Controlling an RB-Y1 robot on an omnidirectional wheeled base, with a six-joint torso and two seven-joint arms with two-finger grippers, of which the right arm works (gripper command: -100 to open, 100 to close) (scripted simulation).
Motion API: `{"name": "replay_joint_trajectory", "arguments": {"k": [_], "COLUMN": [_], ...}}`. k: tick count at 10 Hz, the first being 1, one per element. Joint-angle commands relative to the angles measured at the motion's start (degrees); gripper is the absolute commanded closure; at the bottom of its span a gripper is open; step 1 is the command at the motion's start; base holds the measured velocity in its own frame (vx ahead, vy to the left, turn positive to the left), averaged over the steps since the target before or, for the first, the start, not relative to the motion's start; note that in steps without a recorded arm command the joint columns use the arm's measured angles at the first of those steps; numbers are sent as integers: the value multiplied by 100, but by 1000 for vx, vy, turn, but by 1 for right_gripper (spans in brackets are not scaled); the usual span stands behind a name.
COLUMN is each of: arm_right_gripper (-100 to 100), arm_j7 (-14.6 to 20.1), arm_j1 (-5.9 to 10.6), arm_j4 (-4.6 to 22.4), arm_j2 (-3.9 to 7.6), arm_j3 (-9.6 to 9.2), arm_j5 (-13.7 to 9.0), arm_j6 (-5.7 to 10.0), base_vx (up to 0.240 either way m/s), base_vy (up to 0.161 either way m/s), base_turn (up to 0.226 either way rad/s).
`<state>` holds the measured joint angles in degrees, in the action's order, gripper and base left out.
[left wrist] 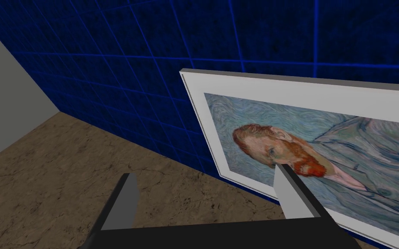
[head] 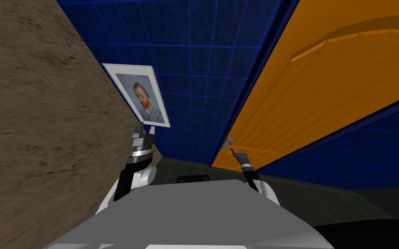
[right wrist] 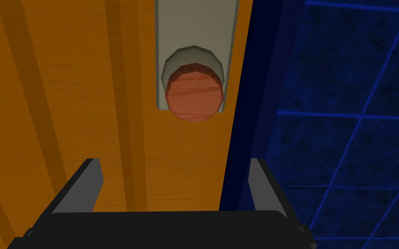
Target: Pull the door open
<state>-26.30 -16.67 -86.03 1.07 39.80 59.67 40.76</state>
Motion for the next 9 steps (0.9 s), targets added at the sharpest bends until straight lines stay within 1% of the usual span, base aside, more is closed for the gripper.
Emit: {"name": "replay_joint_trajectory", "arguments": {"k": [1, 2, 3, 4, 5, 6, 7, 9], "arm_right_gripper": [-100, -100, -100, -100, -100, -100, 100, 100], "arm_j7": [-25, -37, -48, -61, -67, -50, -50, -50], "arm_j1": [34, 59, 82, 109, 122, 123, 123, 123], "arm_j4": [25, 48, 70, 94, 107, 94, 94, 94], "arm_j2": [27, -3, -64, -180, -264, -202, -202, -202], "arm_j3": [-12, -16, -20, -24, -26, -32, -32, -32], "arm_j5": [-5, -9, -13, -18, -21, -10, -10, -10], "arm_j6": [-57, -89, -118, -152, -168, -168, -168, -168], "base_vx": [195, 190, 187, 190, 148, 52, -13, -23], "base_vy": [-22, -26, -34, -57, -60, -22, 9, 10], "base_turn": [39, 32, 30, 28, 25, -9, 9, 5]}}
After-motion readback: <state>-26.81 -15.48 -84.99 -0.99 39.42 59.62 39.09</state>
